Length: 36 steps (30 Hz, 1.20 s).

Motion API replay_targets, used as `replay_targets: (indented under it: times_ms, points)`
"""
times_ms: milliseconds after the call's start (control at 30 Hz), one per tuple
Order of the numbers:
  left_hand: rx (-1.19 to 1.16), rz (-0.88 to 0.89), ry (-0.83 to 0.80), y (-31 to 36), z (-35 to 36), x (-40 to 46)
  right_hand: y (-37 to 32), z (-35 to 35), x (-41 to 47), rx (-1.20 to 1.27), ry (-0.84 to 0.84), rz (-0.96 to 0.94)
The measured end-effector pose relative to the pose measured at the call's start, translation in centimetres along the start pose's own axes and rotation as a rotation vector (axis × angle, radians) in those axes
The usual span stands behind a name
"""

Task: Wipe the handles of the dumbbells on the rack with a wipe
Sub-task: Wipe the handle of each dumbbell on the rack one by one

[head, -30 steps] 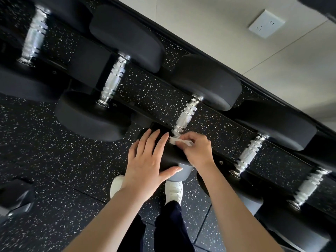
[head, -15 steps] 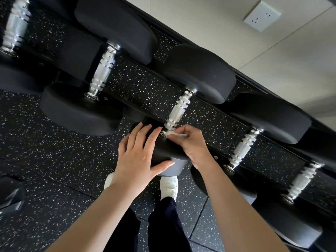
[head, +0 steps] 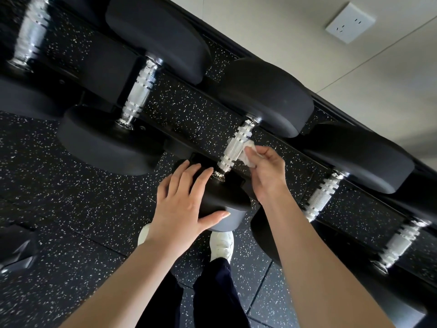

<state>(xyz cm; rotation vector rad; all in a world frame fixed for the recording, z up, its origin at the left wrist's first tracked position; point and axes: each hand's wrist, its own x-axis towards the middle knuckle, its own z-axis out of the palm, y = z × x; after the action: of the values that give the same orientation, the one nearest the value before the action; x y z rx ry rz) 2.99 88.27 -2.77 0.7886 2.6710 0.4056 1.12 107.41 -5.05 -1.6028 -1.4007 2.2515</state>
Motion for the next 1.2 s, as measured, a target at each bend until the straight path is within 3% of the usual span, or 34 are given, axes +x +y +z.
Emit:
replay_targets:
  times_ms: [200,467,667,967,1200]
  points:
    - [-0.009,-0.004,-0.001,0.0,0.0,0.1,-2.2,1.4,1.5,0.227,-0.006,-0.091]
    - [-0.022,0.007,0.035,0.0,0.2,0.0,-1.6,1.4,1.9,0.39,-0.174,0.007]
    - [-0.038,-0.005,0.056,0.1,0.2,0.1,-0.4,0.4,2.2,0.108,-0.226,-0.05]
    - [-0.045,-0.009,0.05,0.1,0.2,0.0,2.0,-1.3,-0.2,-0.291,-0.347,0.098]
    - [-0.047,-0.003,0.048,-0.1,0.2,0.0,1.9,-1.3,-1.3,-0.599,-0.324,-0.048]
